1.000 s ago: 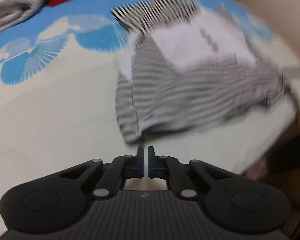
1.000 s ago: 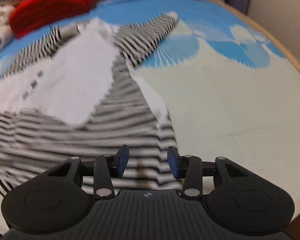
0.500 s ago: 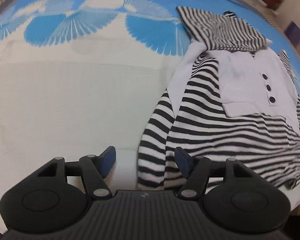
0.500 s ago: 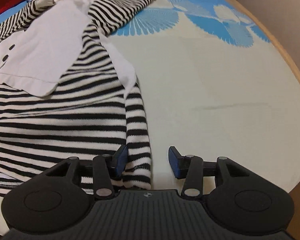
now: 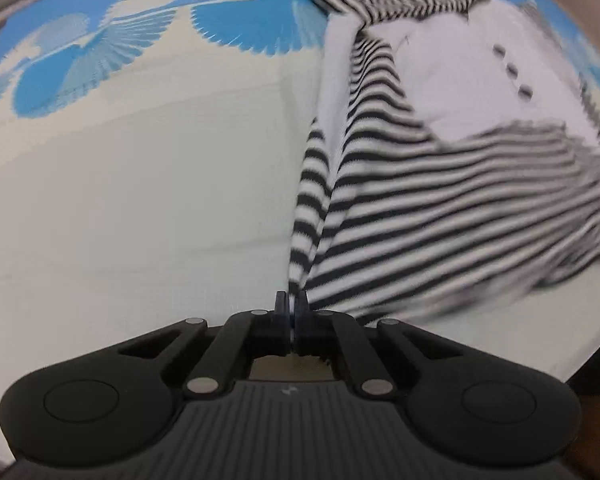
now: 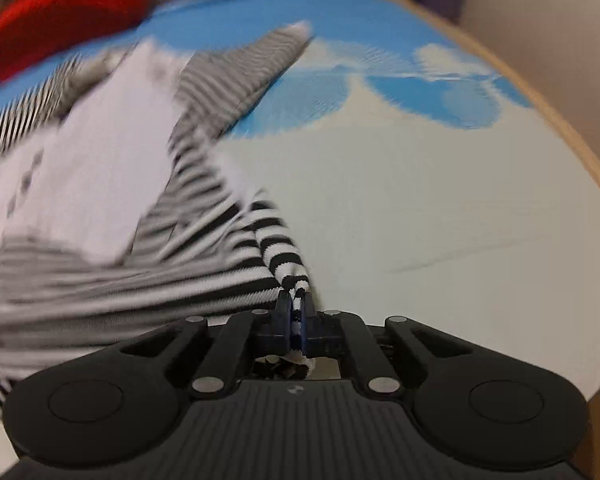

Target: Fold small clothes

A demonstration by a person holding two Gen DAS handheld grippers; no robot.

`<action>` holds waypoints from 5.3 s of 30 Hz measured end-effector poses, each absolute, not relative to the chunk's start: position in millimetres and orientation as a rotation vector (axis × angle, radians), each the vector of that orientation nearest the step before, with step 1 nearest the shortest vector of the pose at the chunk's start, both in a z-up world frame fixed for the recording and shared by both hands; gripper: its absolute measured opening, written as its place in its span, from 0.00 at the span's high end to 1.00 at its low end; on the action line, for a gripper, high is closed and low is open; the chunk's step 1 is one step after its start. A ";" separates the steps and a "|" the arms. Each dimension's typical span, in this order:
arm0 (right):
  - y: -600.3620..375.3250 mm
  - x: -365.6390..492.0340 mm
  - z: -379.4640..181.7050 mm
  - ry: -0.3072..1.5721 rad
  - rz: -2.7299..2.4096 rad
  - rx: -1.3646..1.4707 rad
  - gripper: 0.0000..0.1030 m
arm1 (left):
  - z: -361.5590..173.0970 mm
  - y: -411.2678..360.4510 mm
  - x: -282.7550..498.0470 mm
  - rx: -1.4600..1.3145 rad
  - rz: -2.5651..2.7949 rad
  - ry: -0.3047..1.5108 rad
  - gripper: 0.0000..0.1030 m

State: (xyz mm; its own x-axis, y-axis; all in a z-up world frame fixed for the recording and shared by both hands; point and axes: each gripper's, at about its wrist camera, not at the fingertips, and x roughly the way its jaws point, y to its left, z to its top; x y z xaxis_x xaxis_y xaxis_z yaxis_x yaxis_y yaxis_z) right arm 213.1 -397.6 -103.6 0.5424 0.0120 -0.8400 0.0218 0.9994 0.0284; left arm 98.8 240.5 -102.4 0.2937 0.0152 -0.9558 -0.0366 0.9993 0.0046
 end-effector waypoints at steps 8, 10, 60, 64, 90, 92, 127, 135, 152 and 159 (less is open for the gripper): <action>-396.9 200.3 -131.1 1.171 -0.093 -0.150 0.97 | -100.6 221.4 56.2 0.046 -0.177 1.338 0.98; -397.6 197.7 -133.9 1.198 -0.110 -0.149 0.97 | -98.5 220.0 56.2 0.053 -0.180 1.335 0.98; -360.3 190.7 -40.7 0.698 -0.123 -0.030 0.48 | -31.4 154.3 112.2 0.137 -0.143 0.944 0.59; -333.7 196.3 -27.2 0.612 -0.042 0.060 0.44 | -16.8 121.0 130.1 0.125 -0.092 0.836 0.39; -272.1 339.3 -51.4 0.730 -0.055 0.479 0.88 | -86.8 -107.8 383.6 0.456 -0.027 0.680 0.48; -279.2 343.7 -49.1 0.737 -0.069 0.485 0.88 | -101.2 -119.6 408.7 0.494 0.011 0.687 0.42; -208.2 378.2 -93.7 0.875 -0.018 0.318 0.88 | -53.3 469.1 234.4 -0.627 1.210 0.804 0.75; -195.2 380.2 -100.0 0.886 -0.011 0.273 0.88 | -62.8 399.5 287.7 -0.536 0.677 0.884 0.56; -199.5 379.8 -99.0 0.888 -0.007 0.266 0.77 | -82.4 299.0 314.3 -0.400 0.457 0.981 0.57; -239.3 377.3 -82.0 0.784 -0.030 0.328 0.93 | -126.3 272.3 319.8 -0.292 0.528 1.218 0.57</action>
